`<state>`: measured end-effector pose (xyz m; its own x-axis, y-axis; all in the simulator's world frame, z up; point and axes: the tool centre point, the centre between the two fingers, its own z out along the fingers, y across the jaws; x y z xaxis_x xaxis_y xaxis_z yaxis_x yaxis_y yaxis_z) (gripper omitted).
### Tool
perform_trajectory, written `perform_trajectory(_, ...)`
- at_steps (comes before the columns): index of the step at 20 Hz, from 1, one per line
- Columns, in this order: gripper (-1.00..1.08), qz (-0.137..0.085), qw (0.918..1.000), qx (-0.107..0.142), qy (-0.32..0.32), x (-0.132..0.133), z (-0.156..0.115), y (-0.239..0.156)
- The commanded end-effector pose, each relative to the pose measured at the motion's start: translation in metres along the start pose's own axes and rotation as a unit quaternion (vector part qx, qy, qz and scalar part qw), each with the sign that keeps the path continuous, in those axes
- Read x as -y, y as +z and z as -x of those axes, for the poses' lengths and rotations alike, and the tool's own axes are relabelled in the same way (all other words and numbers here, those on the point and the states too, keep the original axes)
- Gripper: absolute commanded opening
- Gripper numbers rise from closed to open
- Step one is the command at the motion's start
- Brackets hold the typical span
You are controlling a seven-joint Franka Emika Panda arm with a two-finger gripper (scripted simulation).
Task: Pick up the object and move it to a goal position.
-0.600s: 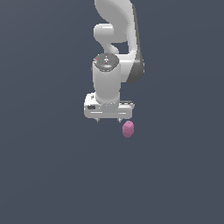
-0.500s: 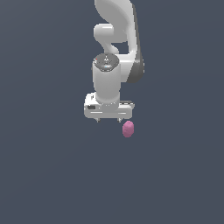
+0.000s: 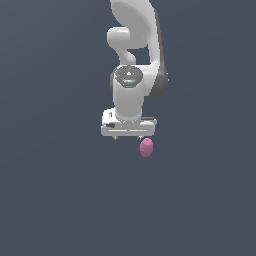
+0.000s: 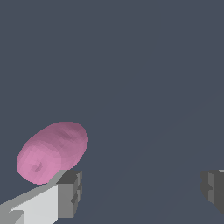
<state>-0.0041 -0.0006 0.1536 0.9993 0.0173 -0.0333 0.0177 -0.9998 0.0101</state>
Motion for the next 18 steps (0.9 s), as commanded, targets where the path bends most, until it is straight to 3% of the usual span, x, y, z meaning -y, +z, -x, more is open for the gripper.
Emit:
perform_trajectory(1, 1.0, 0.0, 1.0, 0.0, -0.001, 0.0, 0.0, 0.0)
perform_trajectory(18, 1.0, -0.001, 0.9984, -0.003, 0.057, 0.018, 0.0, 0.002)
